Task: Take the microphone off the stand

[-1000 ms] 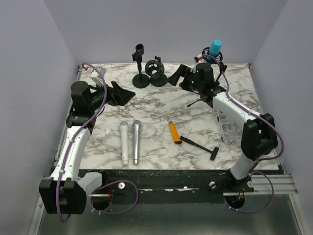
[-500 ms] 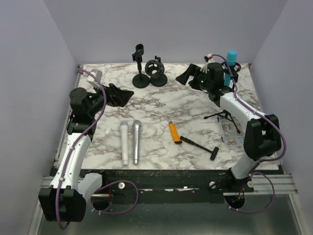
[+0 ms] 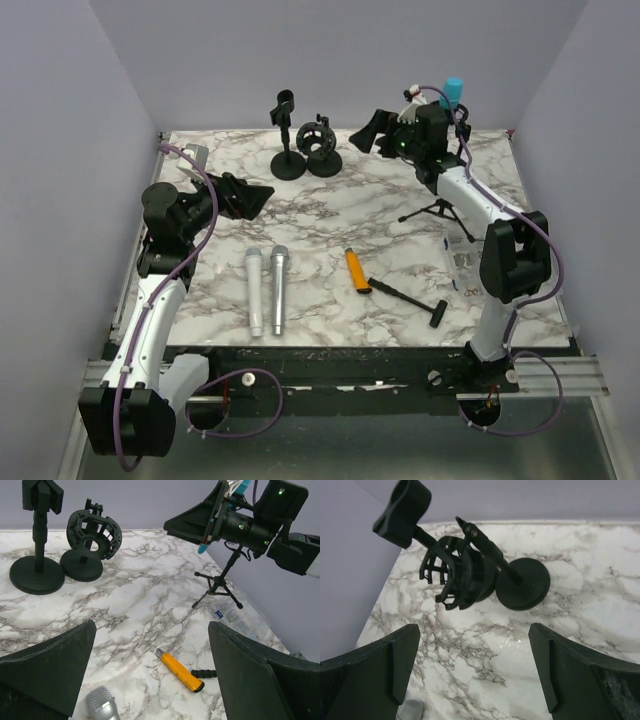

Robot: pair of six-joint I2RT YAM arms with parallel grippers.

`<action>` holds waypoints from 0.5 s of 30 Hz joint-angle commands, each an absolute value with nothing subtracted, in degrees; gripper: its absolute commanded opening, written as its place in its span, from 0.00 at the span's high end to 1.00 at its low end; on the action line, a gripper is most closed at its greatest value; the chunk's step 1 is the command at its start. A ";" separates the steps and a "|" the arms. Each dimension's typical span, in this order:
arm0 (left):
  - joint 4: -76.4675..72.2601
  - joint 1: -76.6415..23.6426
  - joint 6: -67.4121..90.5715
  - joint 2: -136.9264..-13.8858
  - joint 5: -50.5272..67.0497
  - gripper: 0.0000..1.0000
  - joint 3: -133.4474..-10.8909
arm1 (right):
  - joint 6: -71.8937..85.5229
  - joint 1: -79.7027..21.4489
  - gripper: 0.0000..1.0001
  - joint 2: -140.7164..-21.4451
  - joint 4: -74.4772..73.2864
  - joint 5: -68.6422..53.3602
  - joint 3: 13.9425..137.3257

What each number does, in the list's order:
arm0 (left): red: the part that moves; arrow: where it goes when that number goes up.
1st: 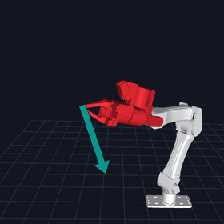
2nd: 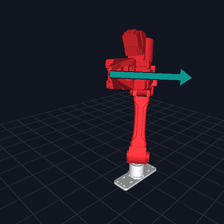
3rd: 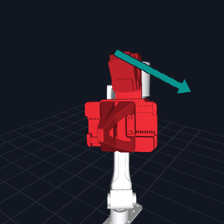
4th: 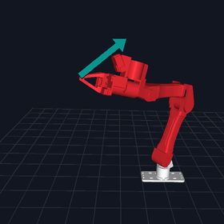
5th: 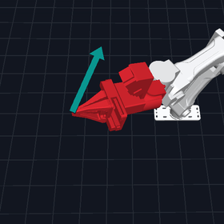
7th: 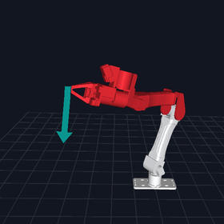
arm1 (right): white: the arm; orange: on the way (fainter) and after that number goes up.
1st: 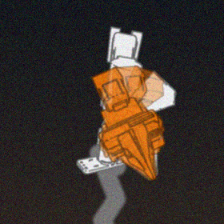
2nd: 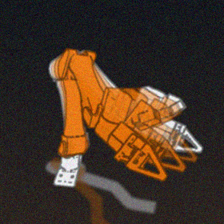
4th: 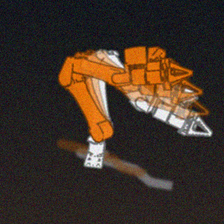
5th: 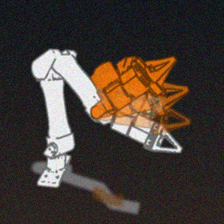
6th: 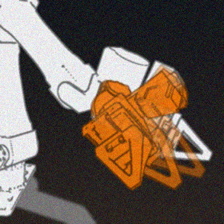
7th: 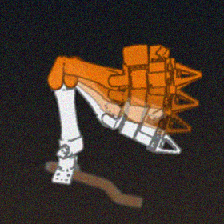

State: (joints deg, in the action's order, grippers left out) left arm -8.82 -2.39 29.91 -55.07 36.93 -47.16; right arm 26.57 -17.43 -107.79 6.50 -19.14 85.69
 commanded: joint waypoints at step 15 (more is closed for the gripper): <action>-9.25 -2.76 29.89 -54.84 38.67 0.01 -47.72 | 20.60 -18.51 0.00 -123.53 16.22 -25.97 103.97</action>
